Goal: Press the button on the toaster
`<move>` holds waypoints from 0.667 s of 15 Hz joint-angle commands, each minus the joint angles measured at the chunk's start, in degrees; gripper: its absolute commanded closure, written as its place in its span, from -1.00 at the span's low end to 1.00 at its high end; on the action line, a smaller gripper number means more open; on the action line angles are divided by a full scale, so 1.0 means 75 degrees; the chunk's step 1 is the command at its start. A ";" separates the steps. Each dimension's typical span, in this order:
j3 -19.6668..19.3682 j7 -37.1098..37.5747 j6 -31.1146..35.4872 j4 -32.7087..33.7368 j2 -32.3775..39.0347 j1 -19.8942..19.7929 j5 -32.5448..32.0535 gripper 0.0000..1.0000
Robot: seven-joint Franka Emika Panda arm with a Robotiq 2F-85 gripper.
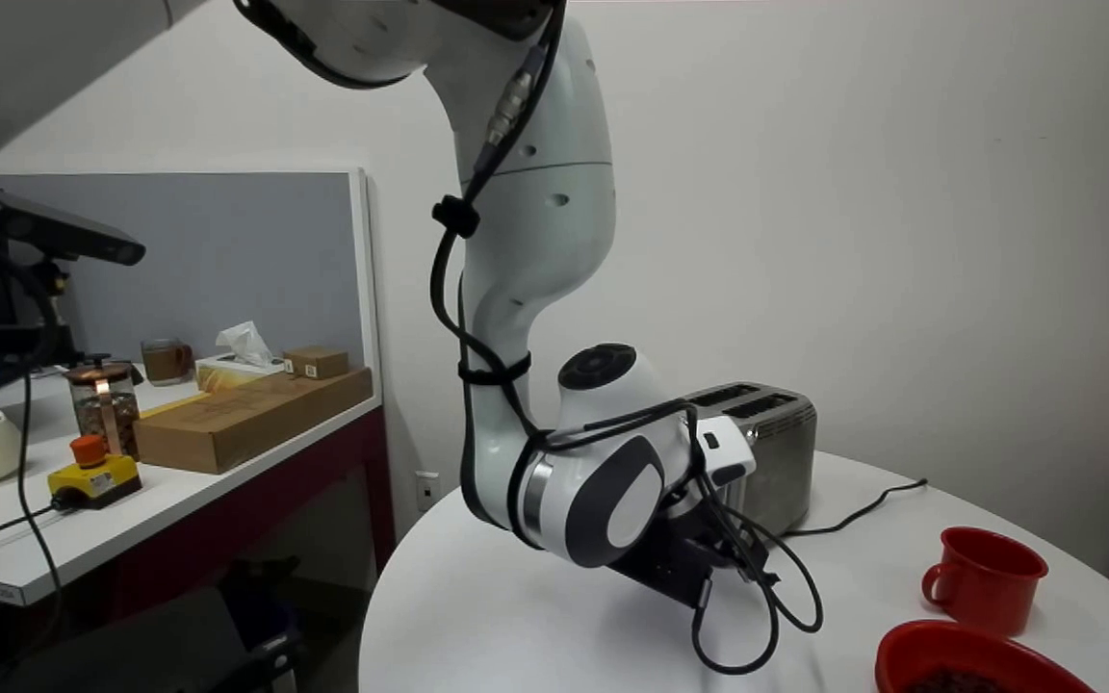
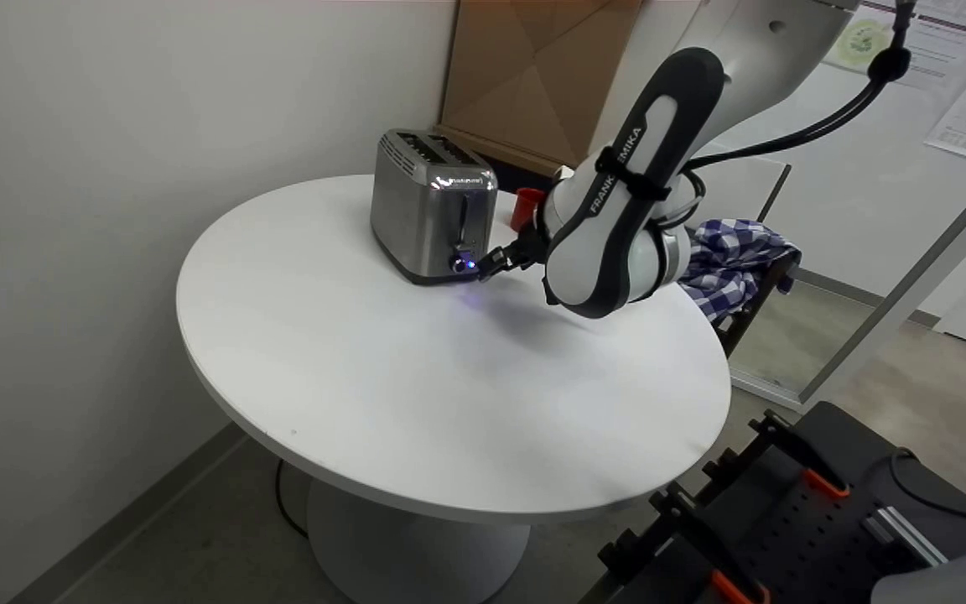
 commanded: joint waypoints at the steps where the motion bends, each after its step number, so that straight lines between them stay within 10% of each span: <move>1: 0.0097 -0.0279 0.0323 0.0280 0.0305 -0.0084 0.0250 -1.00; 10: 0.0192 -0.0219 0.0734 0.0736 0.0758 -0.0204 0.0223 -1.00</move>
